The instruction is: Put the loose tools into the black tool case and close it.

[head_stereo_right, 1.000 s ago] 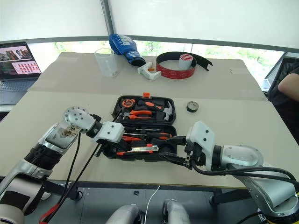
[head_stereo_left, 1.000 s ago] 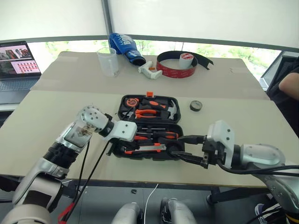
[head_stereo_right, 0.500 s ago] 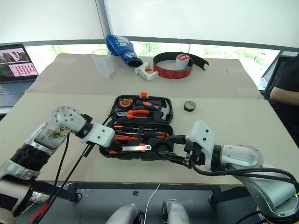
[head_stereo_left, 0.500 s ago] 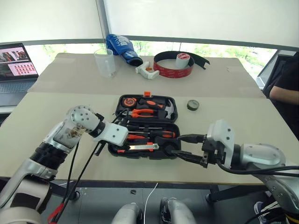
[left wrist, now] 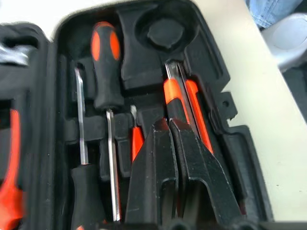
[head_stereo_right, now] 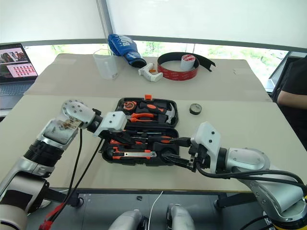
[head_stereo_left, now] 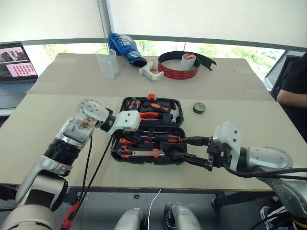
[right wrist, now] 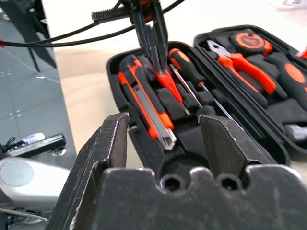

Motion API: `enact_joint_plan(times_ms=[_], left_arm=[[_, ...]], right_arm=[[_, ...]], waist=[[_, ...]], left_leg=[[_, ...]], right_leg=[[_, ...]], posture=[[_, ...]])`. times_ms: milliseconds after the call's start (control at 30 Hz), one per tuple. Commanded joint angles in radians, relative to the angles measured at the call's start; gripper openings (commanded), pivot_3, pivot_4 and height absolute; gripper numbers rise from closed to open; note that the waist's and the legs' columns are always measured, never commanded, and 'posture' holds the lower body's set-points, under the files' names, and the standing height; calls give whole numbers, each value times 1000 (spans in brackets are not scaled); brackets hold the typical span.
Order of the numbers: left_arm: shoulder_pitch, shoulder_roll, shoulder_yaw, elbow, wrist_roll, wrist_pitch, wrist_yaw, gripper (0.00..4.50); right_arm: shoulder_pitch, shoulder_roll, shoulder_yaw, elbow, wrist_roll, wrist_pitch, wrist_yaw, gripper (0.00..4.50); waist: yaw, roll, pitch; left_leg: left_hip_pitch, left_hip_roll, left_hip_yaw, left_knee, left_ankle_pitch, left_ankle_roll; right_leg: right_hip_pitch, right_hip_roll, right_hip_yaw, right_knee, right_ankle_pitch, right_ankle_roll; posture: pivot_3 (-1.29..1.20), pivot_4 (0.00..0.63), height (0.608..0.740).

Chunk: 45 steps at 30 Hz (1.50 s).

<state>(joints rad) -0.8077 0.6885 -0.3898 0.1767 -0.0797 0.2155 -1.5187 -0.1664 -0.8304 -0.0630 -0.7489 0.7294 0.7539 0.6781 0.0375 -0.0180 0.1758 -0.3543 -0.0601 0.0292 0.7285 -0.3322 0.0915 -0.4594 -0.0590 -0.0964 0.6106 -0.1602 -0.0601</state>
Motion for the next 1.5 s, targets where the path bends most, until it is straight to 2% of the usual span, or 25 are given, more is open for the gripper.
enact_joint_plan(times_ms=[33,533,733,833,1033,1133,1200,1433,1467,1500], left_arm=[[6,-8,-8,14,18,-53,0,113],[52,-17,-51,121,115,-230,22,113],[80,-27,-40,112,95,-196,31,113],[100,-20,-44,112,112,-213,40,113],[129,-14,-10,75,81,-196,58,113],[127,-2,81,-12,-42,-41,40,820],[131,27,153,-87,-143,82,26,1476],[183,123,442,-300,-417,387,133,4175],[195,128,490,-327,-467,448,164,4470],[202,130,518,-346,-502,493,188,4500]], right_arm=[[0,4,-24,-22,14,5,-13,3297],[21,2,-32,-21,15,5,-35,3297],[19,-1,-30,-5,5,2,-32,3297],[13,-3,-28,4,2,0,-27,3297],[0,-6,-21,25,-3,-5,-13,3297],[-6,-14,-26,35,-3,-9,4,3297],[-18,-26,-38,56,-6,-12,22,3297],[-158,-113,-49,281,-56,-18,118,3297],[-223,-116,-12,367,-97,-36,141,3297],[-269,-117,15,430,-128,-51,159,3297]], waist=[[2,0,0],[5,1,-1],[5,2,-6],[4,2,-6],[4,3,-9],[2,3,-9],[1,2,-8],[-1,2,-6],[-2,2,-6],[-4,2,-6]], left_leg=[[0,0,0,0,0,0],[1,0,0,0,0,0],[2,0,0,0,0,0],[2,0,0,0,0,0],[2,0,0,0,0,0],[2,0,0,0,0,0],[1,0,0,0,0,1],[0,0,0,0,0,0],[0,0,0,0,0,0],[1,0,0,0,0,0]], right_leg=[[0,0,0,0,0,0],[2,0,1,0,0,0],[2,-1,1,0,0,0],[2,-1,1,0,-4,7],[2,-1,1,0,-2,4],[2,0,1,0,-3,4],[1,0,1,0,-3,4],[0,0,1,0,-3,4],[0,0,1,-1,-3,4],[0,0,1,-1,-3,4]], posture=[[0,150,730],[0,150,730],[0,150,730],[0,150,730],[0,150,730],[0,150,730],[0,150,730],[0,150,730],[0,150,730],[0,150,730]])
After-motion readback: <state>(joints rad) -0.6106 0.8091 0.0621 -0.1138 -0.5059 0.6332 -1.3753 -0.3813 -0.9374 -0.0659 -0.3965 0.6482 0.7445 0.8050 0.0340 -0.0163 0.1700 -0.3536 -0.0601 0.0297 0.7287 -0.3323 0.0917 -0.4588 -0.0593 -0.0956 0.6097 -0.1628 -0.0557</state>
